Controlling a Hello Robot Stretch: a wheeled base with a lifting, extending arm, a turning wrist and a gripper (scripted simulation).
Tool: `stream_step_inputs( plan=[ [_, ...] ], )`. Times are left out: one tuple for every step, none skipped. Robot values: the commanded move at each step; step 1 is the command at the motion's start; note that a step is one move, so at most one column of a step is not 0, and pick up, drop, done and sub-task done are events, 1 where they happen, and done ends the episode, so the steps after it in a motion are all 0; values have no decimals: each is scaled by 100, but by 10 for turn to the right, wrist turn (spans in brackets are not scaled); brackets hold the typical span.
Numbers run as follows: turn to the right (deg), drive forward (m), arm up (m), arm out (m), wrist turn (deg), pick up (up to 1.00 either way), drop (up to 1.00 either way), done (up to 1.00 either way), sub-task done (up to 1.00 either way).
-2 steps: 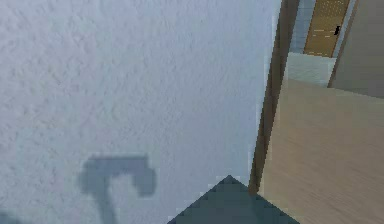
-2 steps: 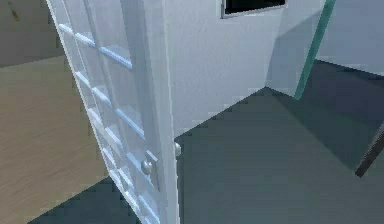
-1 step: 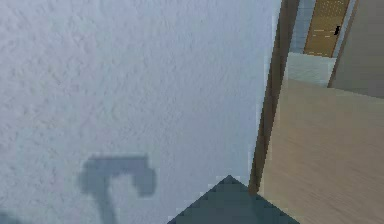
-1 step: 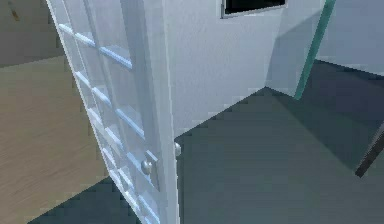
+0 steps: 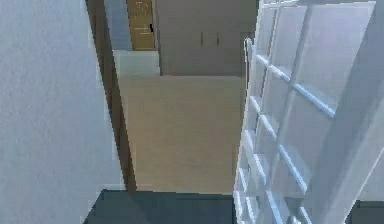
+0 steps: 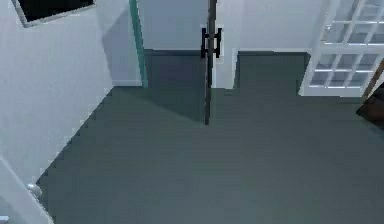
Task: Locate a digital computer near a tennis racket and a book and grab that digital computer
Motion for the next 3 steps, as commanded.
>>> stream_step_inputs(
  plan=[
    [450,0,0,0,0,0,0,0,0],
    [420,0,0,0,0,0,0,0,0],
    [0,10,0,0,0,0,0,0,0]
  ],
)
